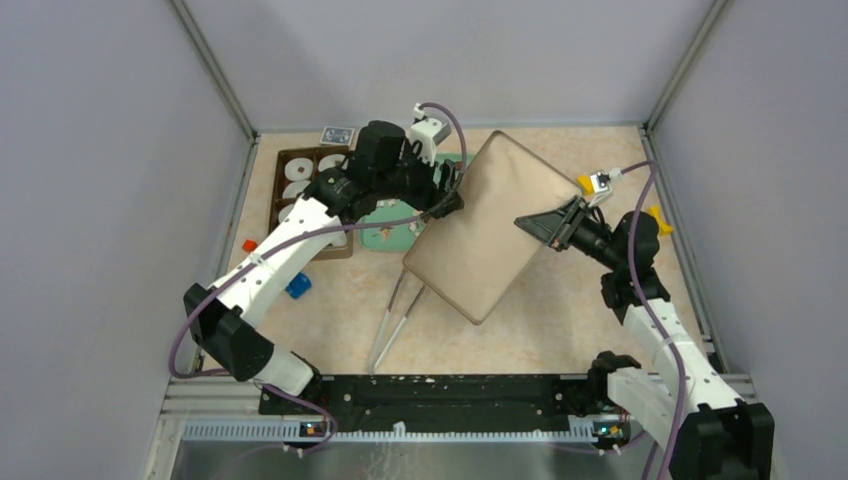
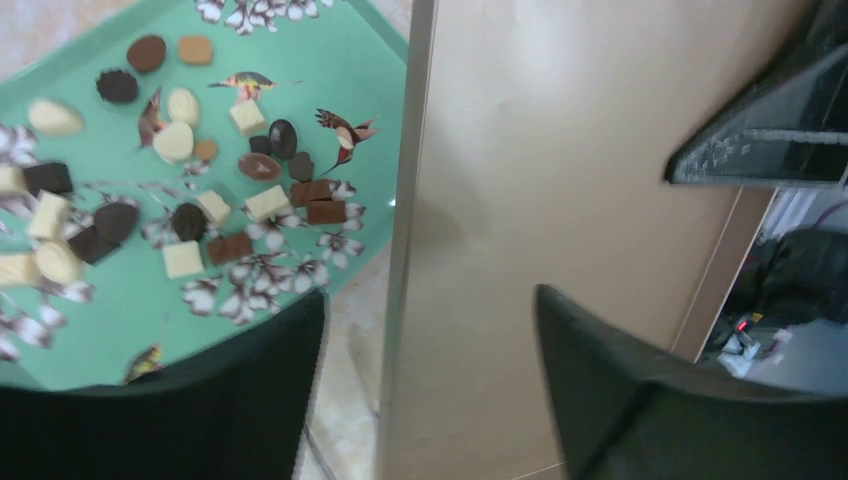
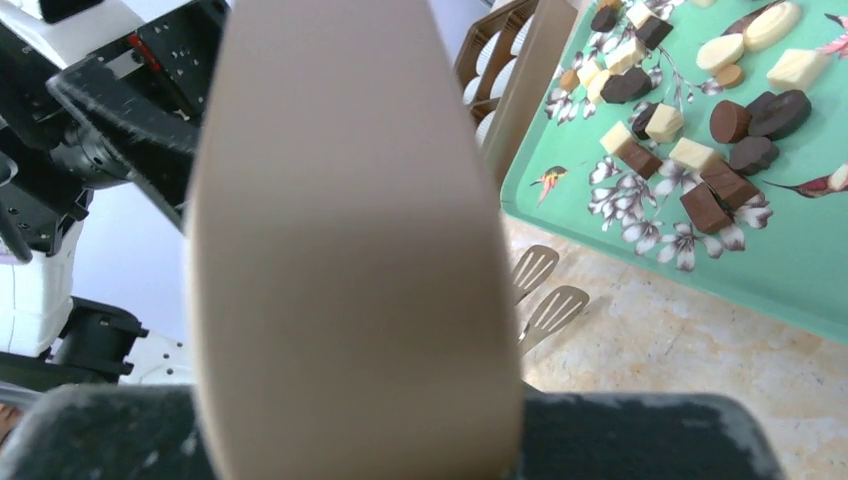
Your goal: Pack the chocolate
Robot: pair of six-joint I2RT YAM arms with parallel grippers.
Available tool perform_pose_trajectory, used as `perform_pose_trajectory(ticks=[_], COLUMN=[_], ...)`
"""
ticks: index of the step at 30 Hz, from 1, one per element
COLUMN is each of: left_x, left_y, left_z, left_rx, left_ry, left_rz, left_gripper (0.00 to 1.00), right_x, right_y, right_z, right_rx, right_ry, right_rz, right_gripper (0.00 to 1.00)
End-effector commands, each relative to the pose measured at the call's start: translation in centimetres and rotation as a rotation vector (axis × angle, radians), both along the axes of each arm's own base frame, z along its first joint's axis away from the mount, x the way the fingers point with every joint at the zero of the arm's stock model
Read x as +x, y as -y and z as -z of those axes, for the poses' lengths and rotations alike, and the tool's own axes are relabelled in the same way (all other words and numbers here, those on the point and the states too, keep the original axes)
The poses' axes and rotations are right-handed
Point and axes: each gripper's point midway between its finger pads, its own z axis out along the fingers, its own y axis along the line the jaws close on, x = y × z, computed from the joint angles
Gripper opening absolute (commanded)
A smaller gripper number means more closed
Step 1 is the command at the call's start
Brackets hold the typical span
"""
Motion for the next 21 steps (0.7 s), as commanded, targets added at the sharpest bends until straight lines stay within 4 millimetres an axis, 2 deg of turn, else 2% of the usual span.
perform_pose_trajectory(ticks=[1,2,7,14,18,21], left_x=[-0.4,-0.2,-0.5,-4.6,-8.5,-9.2], left_y=[0.1,-0.4,-3.0,-3.3,-2.9,-3.2], left_z=[-4.6,-4.3,-3.3,-0.8,-1.5,-1.5], left_rx=[-0.12,-0.115,-0.188,-0.205,-0.307,-0.318], left_ry=[0.044,0.035,-0.072,-0.2,-0.253,-0.247], left_rz=[0.041,0.034,0.116,0.313,0.473,0.474], left_gripper=[0.92,0.98,0.99,0.99,0.99,0.99], right_x=[-0.5,-0.7,-1.8,-2.6,-3.7,-4.4], right_y=[-0.2,-0.3,-1.2,-2.5,-3.5,-4.1], right_z=[-2.1,-2.2,-2.7,-4.1,-5.6,-6.2], right_rx=[0.019,0.013,-0.003,0.009,0.051,0.091], right_ry=[0.079,0.09,0.147,0.272,0.376,0.41], right_rz=[-0.036,-0.047,-0.155,-0.328,-0.44,-0.506], right_gripper=[0.0,0.0,0.0,0.0,0.0,0.0])
